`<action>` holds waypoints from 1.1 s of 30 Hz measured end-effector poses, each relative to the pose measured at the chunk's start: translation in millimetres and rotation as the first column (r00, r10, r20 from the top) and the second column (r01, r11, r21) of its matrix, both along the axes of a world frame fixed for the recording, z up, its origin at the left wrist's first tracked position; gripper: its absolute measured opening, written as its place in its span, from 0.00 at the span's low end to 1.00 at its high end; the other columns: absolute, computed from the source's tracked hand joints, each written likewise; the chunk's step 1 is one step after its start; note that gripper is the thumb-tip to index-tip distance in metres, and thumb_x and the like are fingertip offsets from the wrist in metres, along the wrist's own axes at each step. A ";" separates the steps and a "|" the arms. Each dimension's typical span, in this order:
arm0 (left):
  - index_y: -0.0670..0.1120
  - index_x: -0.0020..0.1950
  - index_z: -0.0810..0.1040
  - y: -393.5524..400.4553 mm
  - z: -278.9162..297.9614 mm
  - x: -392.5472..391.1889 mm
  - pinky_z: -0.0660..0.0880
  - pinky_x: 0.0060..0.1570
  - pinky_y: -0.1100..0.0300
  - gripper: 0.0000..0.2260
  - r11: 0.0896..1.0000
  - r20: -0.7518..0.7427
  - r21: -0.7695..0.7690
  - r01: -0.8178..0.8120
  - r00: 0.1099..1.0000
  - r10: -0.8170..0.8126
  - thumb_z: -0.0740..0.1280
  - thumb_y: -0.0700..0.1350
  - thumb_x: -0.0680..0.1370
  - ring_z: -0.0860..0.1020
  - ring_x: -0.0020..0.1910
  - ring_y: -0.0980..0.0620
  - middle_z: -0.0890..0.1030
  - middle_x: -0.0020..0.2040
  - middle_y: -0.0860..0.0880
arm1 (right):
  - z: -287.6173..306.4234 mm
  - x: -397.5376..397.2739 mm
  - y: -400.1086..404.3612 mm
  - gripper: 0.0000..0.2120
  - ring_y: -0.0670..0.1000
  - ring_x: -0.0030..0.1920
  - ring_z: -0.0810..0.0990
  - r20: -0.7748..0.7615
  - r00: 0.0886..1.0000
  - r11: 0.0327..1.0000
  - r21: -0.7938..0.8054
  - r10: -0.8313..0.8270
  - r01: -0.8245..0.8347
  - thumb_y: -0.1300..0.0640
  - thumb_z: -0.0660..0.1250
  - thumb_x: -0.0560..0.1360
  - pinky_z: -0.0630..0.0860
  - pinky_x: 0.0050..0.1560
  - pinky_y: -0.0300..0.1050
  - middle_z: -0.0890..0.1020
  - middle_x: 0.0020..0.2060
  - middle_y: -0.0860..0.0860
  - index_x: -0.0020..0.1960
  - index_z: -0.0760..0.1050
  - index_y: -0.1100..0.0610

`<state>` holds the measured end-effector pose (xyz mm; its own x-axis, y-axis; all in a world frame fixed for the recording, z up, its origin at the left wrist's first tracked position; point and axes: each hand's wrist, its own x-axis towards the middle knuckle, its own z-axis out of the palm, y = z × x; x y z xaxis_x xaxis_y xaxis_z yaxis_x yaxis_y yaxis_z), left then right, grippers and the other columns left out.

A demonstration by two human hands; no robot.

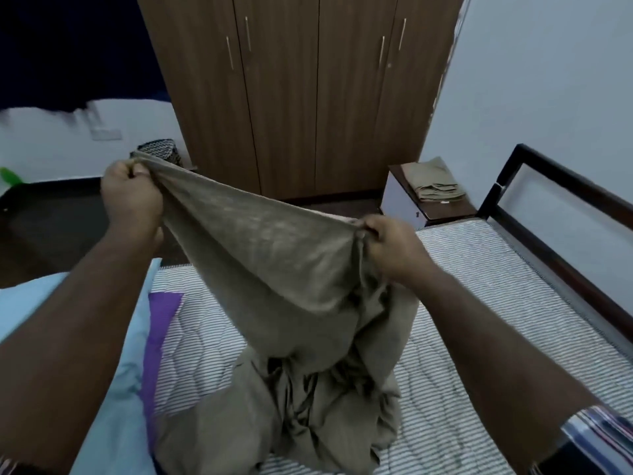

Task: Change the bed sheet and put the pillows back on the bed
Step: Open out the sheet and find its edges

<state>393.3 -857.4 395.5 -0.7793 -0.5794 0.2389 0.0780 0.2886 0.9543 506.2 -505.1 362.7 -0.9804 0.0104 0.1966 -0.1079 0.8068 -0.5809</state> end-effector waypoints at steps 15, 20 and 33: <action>0.54 0.51 0.85 157.4 -1.0 82.2 0.80 0.51 0.48 0.06 0.283 0.547 -0.398 0.873 0.473 -0.691 0.74 0.50 0.75 0.82 0.45 0.59 0.84 0.43 0.55 | 7.4 8.5 2.0 0.07 0.46 0.47 0.82 0.050 0.968 0.947 -0.228 0.244 -0.227 0.59 0.67 0.78 0.81 0.49 0.51 0.84 0.45 0.46 0.50 0.82 0.49; 0.54 0.48 0.84 163.4 -8.1 89.9 0.80 0.44 0.52 0.05 0.344 0.465 -0.469 0.813 0.559 -0.687 0.68 0.47 0.78 0.80 0.41 0.60 0.83 0.40 0.56 | -13.4 23.0 5.6 0.10 0.43 0.45 0.81 -0.008 0.976 0.938 -0.273 0.217 -0.211 0.59 0.71 0.75 0.77 0.44 0.40 0.83 0.44 0.44 0.50 0.80 0.45; 0.53 0.41 0.83 152.9 0.1 84.7 0.76 0.36 0.56 0.12 0.680 0.084 -0.367 0.634 0.751 -0.655 0.63 0.41 0.75 0.80 0.37 0.55 0.83 0.38 0.53 | -101.4 22.2 2.3 0.12 0.55 0.45 0.81 0.192 0.978 0.994 0.084 -0.083 0.068 0.51 0.61 0.71 0.78 0.41 0.48 0.80 0.41 0.51 0.47 0.81 0.53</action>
